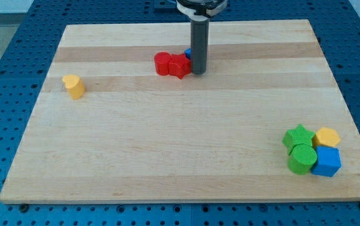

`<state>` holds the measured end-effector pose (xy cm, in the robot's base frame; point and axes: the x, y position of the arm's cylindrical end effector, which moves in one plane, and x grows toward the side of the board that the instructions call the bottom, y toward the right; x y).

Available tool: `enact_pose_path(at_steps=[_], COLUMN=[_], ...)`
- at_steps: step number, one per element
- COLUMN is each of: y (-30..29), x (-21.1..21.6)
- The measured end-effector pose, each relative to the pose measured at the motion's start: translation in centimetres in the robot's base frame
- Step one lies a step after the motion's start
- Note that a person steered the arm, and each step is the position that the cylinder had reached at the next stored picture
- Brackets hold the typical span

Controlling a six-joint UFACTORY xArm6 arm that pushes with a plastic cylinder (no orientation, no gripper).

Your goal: Push the red circle into the yellow heart

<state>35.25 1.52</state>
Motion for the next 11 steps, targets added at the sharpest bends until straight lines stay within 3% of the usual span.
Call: enact_pose_path(at_steps=[4, 11], y=[-6.8, -16.4], x=[-4.4, -0.4])
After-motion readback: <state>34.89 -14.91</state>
